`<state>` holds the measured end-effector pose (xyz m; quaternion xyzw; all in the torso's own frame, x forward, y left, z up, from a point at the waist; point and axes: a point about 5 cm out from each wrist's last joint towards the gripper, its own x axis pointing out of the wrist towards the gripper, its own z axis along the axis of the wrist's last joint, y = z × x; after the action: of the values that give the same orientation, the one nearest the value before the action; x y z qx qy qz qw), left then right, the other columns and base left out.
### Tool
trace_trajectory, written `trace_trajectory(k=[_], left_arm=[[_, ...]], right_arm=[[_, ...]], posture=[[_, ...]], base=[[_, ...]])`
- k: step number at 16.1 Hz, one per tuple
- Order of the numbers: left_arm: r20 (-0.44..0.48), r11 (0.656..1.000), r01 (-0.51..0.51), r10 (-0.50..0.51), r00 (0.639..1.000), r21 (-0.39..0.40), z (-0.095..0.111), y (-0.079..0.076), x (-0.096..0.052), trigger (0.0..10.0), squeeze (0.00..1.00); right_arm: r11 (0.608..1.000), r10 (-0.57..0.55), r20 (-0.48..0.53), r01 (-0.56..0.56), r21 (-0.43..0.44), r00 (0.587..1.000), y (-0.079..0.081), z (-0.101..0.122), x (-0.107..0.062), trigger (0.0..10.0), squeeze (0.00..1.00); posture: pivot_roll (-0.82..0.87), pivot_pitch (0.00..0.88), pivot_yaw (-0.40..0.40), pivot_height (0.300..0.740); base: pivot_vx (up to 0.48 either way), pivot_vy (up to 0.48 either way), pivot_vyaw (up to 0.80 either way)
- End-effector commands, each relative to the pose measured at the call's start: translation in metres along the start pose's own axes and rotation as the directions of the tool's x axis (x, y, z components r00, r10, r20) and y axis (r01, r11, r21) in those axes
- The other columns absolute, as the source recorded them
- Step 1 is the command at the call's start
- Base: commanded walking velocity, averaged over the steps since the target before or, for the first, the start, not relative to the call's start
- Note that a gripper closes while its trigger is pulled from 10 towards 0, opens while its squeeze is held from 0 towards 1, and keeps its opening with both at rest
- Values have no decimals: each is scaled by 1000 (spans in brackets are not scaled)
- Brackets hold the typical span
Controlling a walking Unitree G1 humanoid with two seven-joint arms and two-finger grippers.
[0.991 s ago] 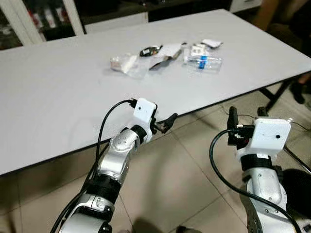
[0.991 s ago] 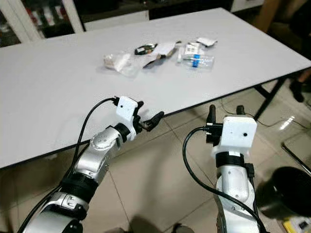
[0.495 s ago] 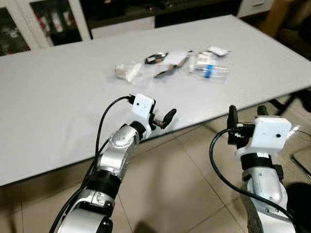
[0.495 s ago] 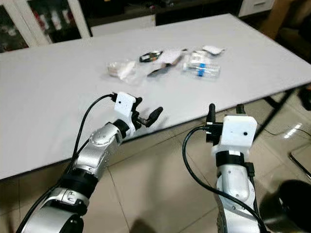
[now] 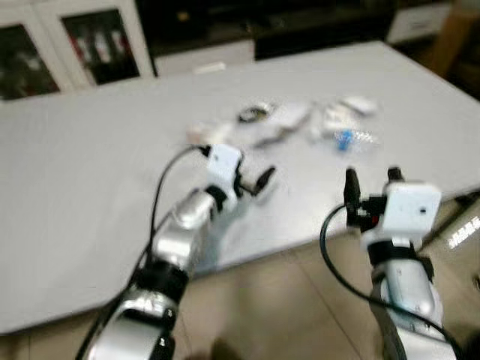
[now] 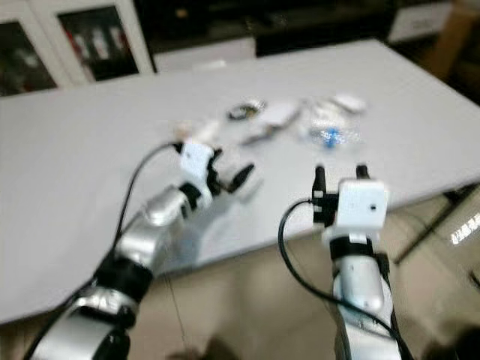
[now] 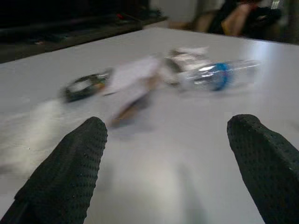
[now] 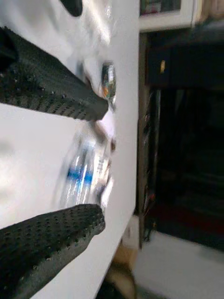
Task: Picking trash to rubbish bin
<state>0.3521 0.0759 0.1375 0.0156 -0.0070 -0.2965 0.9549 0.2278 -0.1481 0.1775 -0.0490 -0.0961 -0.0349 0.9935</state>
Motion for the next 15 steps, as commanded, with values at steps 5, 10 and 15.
trace_trajectory(k=[5,10,15], left_arm=[[-14,999,-44,44,999,21,-4,3,-3,10000,0],[-23,996,-80,81,996,49,-5,8,-4,10000,0],[-47,990,-106,111,993,90,-7,16,-5,10000,0]], right_arm=[[997,79,-22,-78,28,997,12,1,-1,10000,0],[986,143,-69,-137,93,987,21,-2,-4,10000,0],[969,181,-190,-142,201,965,28,-21,-13,10000,0]], posture=[[35,83,43,740],[35,92,47,740],[40,116,70,740]], base=[[58,0,0],[0,0,0],[0,0,0]])
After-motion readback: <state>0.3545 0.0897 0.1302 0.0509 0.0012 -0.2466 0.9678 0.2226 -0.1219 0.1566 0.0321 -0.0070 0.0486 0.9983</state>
